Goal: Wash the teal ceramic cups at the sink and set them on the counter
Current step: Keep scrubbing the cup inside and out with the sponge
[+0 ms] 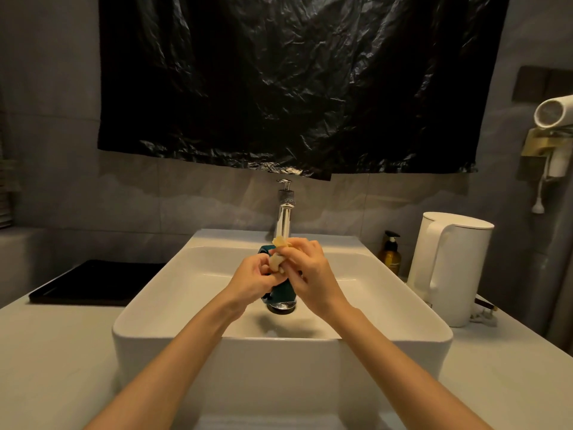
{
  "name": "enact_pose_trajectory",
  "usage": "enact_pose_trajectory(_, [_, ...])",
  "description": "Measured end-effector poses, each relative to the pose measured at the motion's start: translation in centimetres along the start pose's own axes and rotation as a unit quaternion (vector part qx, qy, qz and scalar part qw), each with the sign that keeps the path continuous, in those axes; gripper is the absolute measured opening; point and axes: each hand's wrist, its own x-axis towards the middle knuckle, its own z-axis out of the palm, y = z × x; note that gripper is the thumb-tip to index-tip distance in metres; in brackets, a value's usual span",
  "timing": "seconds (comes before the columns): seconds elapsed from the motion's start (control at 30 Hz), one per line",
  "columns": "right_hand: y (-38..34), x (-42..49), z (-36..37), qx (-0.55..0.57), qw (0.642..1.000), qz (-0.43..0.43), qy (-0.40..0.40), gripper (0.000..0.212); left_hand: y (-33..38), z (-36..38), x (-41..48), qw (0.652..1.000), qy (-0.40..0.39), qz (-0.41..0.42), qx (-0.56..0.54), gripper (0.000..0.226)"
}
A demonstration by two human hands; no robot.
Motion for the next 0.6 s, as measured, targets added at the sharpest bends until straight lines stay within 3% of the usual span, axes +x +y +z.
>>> enact_pose_trajectory(0.17, [0.7,1.1,0.0,0.078,0.984,0.151,0.047,0.019,-0.1,0.4,-0.1,0.999,-0.003,0.006,0.041,0.023])
enact_pose_trajectory(0.33, [0.1,0.0,-0.1,0.001,1.000,-0.007,0.025,0.023,-0.1,0.3,-0.2,0.997,-0.017,0.058,0.044,0.019])
enact_pose_trajectory(0.43, [0.7,1.2,0.2,0.048,0.989,0.118,0.070,0.019,-0.2,0.7,-0.4,0.993,-0.031,0.077,0.084,0.017])
enact_pose_trajectory(0.5, [1.0,1.2,-0.1,0.083,0.979,0.174,0.058,0.019,-0.5,1.0,-0.5,0.987,-0.040,0.087,0.126,0.019])
enact_pose_trajectory(0.6, [0.6,0.1,-1.0,0.026,0.995,0.084,0.054,0.022,-0.7,0.9,-0.7,0.982,-0.047,0.106,0.147,0.024])
